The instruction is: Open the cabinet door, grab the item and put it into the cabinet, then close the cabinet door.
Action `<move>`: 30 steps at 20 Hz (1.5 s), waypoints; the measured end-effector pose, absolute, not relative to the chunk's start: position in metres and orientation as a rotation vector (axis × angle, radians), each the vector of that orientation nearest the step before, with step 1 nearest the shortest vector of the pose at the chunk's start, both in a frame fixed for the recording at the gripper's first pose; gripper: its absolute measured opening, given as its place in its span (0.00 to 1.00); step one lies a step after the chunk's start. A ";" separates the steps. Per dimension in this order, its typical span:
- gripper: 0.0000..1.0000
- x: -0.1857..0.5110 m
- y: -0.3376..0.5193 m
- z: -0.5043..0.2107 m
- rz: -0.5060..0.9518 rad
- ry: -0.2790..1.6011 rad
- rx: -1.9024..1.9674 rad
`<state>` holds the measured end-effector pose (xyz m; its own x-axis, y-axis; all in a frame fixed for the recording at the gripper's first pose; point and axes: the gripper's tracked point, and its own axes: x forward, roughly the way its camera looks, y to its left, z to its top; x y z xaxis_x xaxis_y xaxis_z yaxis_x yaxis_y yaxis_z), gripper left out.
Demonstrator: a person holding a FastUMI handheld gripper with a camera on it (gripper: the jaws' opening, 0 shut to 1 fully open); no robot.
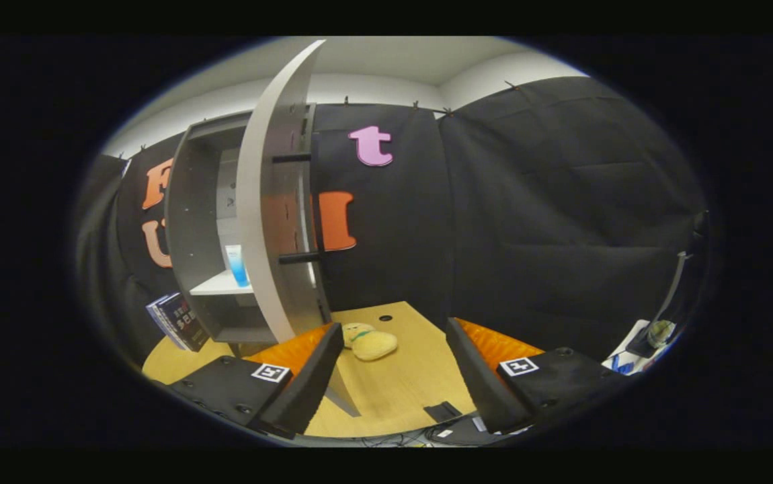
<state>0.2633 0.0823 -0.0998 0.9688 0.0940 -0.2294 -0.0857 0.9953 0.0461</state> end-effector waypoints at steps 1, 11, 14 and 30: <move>0.98 0.265 0.084 -0.103 0.099 0.240 0.034; 0.97 0.262 0.091 -0.111 0.122 0.262 0.029; 0.97 0.258 0.093 -0.108 0.128 0.257 0.004; 0.98 0.236 0.132 -0.113 0.230 0.268 0.028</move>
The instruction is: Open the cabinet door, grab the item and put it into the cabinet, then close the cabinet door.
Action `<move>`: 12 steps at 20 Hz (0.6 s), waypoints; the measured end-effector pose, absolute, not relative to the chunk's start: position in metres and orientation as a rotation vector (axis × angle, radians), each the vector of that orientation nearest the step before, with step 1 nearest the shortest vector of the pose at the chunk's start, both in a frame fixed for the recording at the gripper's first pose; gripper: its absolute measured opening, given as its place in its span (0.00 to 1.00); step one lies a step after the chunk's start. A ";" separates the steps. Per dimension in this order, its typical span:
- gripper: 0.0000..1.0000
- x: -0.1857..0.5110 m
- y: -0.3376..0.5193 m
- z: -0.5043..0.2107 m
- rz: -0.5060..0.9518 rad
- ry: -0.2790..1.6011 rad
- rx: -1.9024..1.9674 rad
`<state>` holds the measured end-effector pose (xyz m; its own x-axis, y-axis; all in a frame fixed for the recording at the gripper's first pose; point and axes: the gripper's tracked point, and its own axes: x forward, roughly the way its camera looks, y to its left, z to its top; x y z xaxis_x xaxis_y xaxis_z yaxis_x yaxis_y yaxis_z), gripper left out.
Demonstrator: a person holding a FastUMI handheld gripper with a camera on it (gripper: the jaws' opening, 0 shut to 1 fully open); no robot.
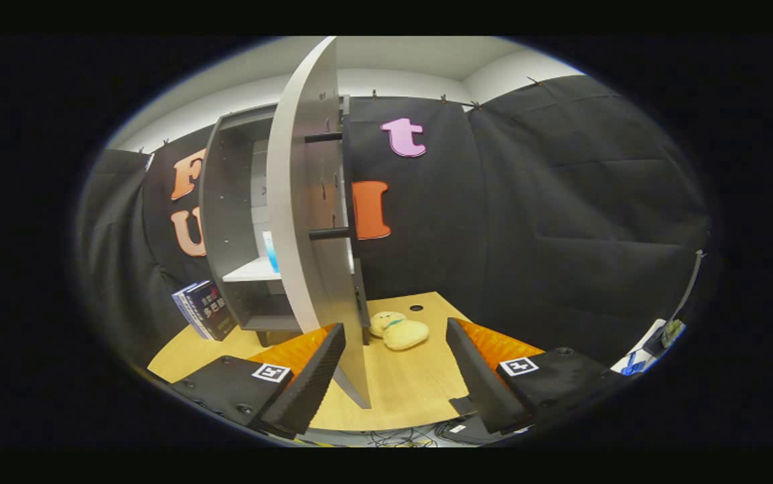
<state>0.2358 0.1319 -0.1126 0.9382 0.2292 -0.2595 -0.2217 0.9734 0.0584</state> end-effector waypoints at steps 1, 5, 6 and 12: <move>0.98 0.235 0.139 -0.113 0.249 0.270 0.029; 0.97 0.236 0.174 -0.125 0.333 0.279 0.031; 0.98 0.235 0.184 -0.126 0.353 0.283 0.033; 0.98 0.232 0.244 -0.131 0.462 0.297 0.035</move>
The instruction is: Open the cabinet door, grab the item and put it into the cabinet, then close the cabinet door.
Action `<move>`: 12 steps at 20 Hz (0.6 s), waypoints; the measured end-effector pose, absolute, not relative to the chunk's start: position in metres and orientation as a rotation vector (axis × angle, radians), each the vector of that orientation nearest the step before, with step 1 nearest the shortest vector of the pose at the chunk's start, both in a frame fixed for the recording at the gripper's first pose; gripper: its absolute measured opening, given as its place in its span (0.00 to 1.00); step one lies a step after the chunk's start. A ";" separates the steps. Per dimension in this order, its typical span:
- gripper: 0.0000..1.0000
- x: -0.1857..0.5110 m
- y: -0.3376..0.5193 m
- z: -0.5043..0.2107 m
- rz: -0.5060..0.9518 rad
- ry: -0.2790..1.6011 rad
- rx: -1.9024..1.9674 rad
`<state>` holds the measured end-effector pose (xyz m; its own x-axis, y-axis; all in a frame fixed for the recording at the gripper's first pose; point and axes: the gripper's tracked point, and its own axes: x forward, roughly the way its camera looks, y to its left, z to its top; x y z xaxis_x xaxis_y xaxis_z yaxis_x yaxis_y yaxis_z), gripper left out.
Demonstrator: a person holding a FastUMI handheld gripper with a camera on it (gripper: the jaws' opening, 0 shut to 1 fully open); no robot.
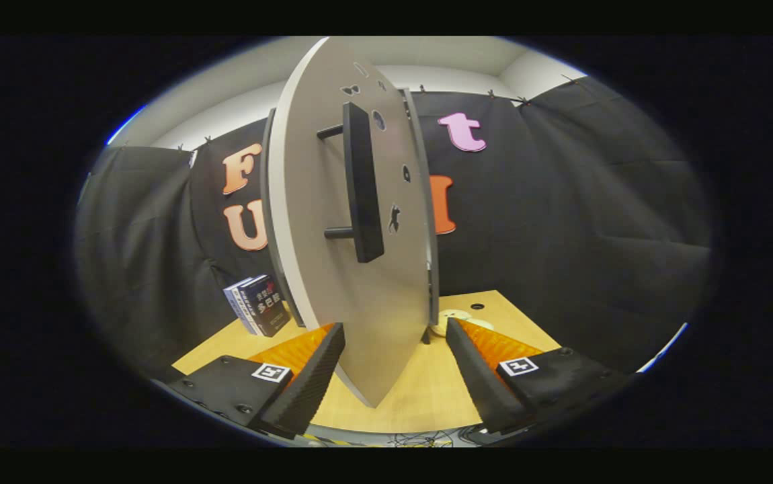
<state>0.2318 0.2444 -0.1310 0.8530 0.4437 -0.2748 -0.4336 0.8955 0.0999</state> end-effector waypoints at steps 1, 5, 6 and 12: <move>0.98 0.232 0.255 -0.132 0.478 0.301 0.038; 0.98 0.237 0.294 -0.135 0.519 0.311 0.032; 0.97 0.240 0.304 -0.137 0.524 0.312 0.032; 0.98 0.259 0.388 -0.155 0.583 0.346 0.056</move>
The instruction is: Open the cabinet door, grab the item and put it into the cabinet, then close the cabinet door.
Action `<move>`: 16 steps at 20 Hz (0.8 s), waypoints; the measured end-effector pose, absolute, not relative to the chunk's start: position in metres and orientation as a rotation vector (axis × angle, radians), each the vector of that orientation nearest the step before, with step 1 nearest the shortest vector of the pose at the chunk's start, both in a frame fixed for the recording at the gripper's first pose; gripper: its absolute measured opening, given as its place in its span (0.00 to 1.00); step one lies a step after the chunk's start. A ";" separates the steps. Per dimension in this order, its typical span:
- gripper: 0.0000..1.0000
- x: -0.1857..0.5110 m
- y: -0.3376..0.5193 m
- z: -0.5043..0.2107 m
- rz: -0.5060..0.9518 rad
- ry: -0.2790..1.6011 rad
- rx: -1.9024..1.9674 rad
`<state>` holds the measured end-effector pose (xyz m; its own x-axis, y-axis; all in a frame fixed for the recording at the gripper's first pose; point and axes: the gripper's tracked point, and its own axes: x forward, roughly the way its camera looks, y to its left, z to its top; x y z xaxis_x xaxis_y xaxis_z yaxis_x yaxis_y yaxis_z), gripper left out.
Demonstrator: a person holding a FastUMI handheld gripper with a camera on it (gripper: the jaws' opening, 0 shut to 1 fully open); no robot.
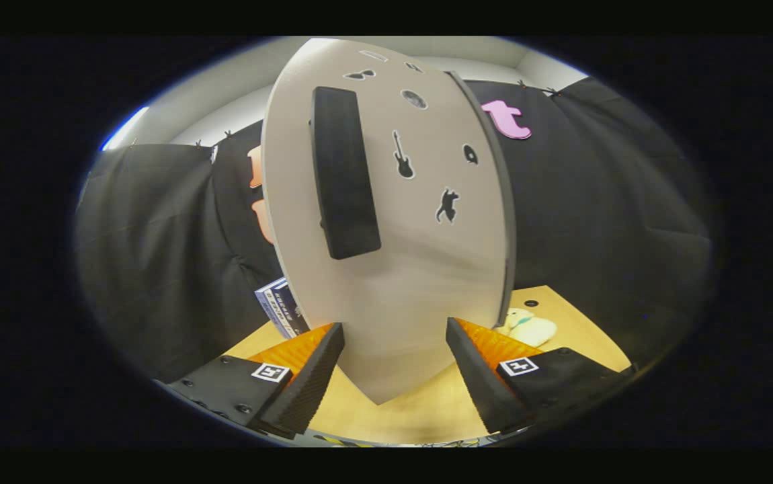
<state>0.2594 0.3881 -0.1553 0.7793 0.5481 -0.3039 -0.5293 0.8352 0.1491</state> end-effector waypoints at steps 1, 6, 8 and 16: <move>0.98 0.265 0.401 -0.159 0.588 0.344 0.052; 0.98 0.304 0.473 -0.171 0.579 0.343 0.015; 0.98 0.317 0.492 -0.172 0.561 0.341 0.005; 0.97 0.345 0.517 -0.186 0.453 0.325 -0.012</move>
<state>0.3454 0.5171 -0.1855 0.8484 0.4283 -0.3111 -0.4320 0.8998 0.0607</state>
